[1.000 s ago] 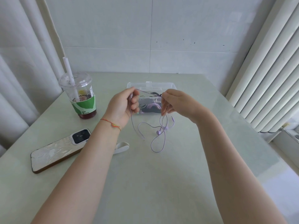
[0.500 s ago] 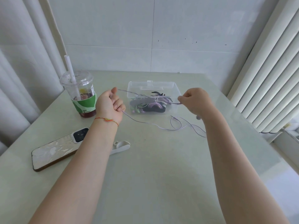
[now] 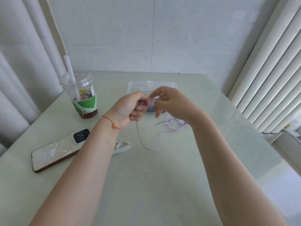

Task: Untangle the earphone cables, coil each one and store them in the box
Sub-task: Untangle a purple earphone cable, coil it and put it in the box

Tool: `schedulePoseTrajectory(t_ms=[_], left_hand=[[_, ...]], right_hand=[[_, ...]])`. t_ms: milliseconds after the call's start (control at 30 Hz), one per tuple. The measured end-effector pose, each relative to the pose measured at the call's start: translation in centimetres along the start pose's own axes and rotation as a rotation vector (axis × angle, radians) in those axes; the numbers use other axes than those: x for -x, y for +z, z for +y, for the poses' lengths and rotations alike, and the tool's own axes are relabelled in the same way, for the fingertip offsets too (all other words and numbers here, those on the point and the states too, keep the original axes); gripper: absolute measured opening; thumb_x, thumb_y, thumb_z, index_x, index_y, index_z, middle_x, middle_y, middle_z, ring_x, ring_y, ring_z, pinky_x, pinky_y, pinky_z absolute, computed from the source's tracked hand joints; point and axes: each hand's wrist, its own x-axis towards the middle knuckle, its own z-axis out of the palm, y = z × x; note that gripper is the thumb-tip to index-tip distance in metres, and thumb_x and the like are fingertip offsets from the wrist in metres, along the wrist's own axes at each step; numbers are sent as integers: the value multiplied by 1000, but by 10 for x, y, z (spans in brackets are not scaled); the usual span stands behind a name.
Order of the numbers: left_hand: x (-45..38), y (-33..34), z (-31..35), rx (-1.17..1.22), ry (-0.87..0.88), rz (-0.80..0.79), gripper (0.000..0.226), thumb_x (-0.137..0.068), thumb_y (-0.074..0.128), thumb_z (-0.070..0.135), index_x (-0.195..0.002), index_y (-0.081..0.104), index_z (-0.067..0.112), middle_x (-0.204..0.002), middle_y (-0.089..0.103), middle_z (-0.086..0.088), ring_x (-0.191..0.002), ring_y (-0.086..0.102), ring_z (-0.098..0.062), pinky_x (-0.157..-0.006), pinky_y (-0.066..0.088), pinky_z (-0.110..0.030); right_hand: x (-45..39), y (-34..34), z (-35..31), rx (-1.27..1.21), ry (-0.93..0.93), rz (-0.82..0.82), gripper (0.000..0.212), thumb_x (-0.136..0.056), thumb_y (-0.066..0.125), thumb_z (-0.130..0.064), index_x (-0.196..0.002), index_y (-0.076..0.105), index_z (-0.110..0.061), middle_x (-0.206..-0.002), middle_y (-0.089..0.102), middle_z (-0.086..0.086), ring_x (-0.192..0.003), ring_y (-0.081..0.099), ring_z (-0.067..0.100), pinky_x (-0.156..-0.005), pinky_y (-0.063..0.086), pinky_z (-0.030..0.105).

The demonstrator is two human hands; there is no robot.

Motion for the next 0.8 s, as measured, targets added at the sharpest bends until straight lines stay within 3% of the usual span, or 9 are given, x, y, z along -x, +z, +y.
schedulePoseTrajectory(t_ms=[67,167,333,433,567,633,700,800], left_hand=[[-2,-6,0,137,24,40,30,-95,41,25,-67,47,18,-44,21,9,-31,14,-5,-40,4,-19],[-4,-15,-2,254,96,146,29,-97,47,23,-70,52,17,-41,18,10,-30,13,-5,-37,6,-17],[-8,-18,-4,333,106,263,25,-97,48,22,-73,53,15,-41,22,10,-31,17,-5,-36,10,-17],[-9,-14,-5,349,127,329,25,-98,46,20,-74,52,15,-41,26,10,-31,21,-5,-35,15,-17],[-16,-20,-10,376,144,422,23,-99,45,19,-76,50,16,-42,34,9,-33,29,-7,-38,23,-15],[-18,-26,-13,418,146,457,24,-99,45,19,-77,51,16,-42,39,9,-33,33,-7,-38,26,-14],[-19,-29,-15,443,148,479,24,-100,45,19,-78,52,16,-43,41,9,-34,35,-6,-37,28,-14],[-20,-31,-16,474,161,522,24,-101,43,20,-79,51,16,-42,42,10,-34,35,-6,-37,29,-14]], right_hand=[[1,-3,0,-26,35,40,15,-92,53,-8,-94,68,-9,-62,56,5,-51,54,17,-57,46,19],[0,-12,2,-151,47,111,20,-96,53,-14,-85,68,-6,-60,49,5,-51,50,18,-52,46,19],[-4,-14,1,-394,73,187,28,-98,52,-17,-73,60,-7,-75,59,7,-71,59,18,-75,54,37],[-6,-12,6,-361,112,243,25,-95,57,-19,-72,63,-11,-80,67,3,-76,61,14,-78,51,31],[-4,-15,6,-238,105,322,13,-87,68,-22,-77,68,-14,-66,63,-10,-57,49,2,-57,38,12],[-4,-19,7,-256,106,363,11,-86,69,-21,-82,69,-11,-73,67,-4,-64,52,6,-62,41,17],[-4,-23,9,-293,127,366,8,-87,68,-17,-80,67,-12,-67,65,0,-62,58,14,-71,50,29],[-5,-26,14,-288,232,384,10,-86,61,-7,-81,66,-13,-58,50,-1,-45,48,14,-59,53,31]])
